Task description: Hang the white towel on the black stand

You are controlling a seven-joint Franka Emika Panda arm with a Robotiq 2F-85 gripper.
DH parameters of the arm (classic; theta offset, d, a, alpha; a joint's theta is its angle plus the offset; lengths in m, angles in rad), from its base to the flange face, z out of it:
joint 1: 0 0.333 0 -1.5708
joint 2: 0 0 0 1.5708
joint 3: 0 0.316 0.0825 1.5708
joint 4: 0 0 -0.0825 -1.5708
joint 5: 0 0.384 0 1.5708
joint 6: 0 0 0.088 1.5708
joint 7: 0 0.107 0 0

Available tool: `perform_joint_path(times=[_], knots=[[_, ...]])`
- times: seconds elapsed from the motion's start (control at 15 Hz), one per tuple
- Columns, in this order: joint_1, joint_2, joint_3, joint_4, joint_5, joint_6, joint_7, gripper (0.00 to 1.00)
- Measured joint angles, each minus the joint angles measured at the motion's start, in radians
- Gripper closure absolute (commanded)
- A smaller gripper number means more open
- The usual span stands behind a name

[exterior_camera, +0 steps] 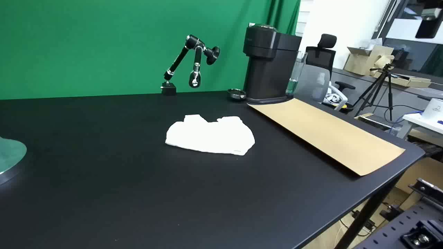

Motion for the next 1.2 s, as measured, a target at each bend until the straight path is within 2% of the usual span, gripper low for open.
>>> perform_joint_path(times=[0.93, 1.2], knots=[[0.0, 0.001, 0.0, 0.0, 0.0, 0.004, 0.0, 0.0], [0.003, 0.054, 0.007, 0.004, -0.018, 0.147, 0.0, 0.0]])
